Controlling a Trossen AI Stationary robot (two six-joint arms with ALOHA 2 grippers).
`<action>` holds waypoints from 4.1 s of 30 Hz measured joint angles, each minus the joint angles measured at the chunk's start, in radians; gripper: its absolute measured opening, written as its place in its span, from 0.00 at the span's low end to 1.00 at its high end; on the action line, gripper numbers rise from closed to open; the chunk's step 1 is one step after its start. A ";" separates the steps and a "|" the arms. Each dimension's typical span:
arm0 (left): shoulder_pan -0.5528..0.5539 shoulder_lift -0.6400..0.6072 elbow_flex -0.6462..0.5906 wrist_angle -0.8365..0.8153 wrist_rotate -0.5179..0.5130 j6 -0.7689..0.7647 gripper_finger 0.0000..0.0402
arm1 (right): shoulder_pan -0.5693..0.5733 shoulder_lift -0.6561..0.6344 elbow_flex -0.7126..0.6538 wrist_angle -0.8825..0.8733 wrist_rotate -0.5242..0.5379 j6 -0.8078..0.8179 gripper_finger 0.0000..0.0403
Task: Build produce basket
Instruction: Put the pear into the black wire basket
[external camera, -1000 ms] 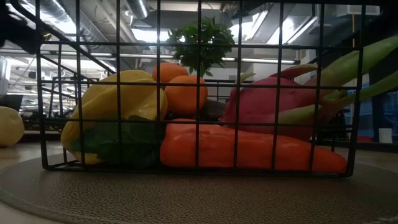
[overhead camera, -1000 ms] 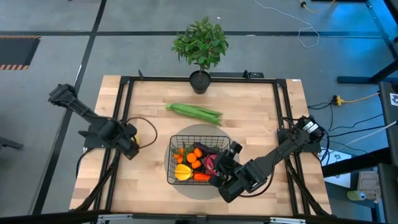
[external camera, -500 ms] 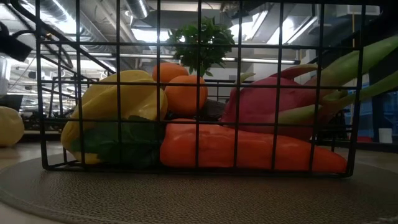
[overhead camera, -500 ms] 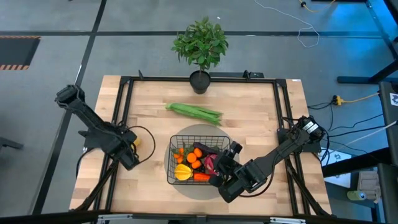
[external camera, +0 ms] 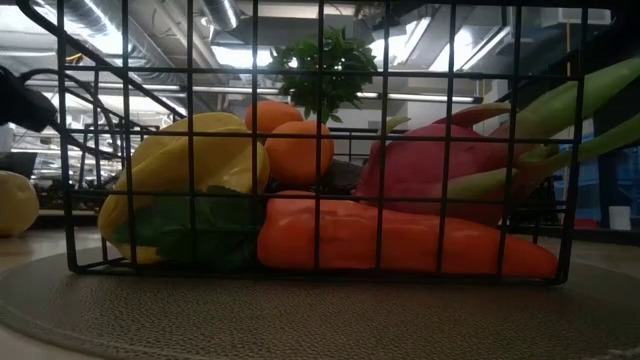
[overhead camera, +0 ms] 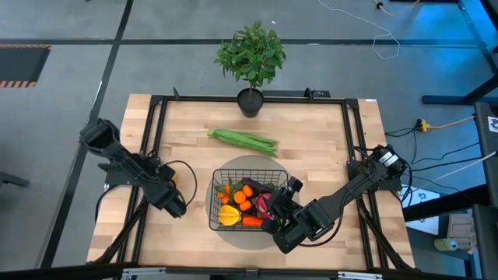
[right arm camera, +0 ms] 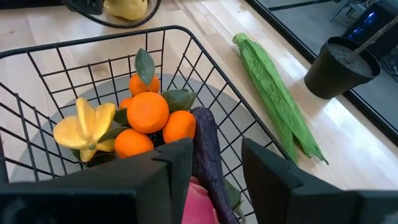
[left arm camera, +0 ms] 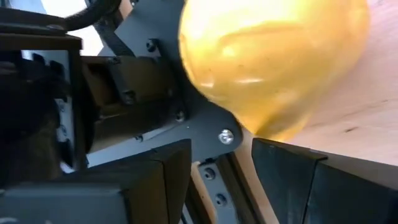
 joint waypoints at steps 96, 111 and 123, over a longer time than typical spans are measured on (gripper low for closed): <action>0.125 -0.097 -0.130 0.647 -0.453 0.412 0.40 | 0.000 0.000 0.000 0.013 -0.026 -0.003 0.34; 0.145 -0.097 -0.130 0.647 -0.422 0.419 0.34 | 0.000 0.000 0.000 0.013 -0.026 -0.003 0.34; 0.145 -0.097 -0.130 0.644 -0.420 0.421 0.20 | 0.000 0.000 0.000 0.013 -0.026 -0.003 0.34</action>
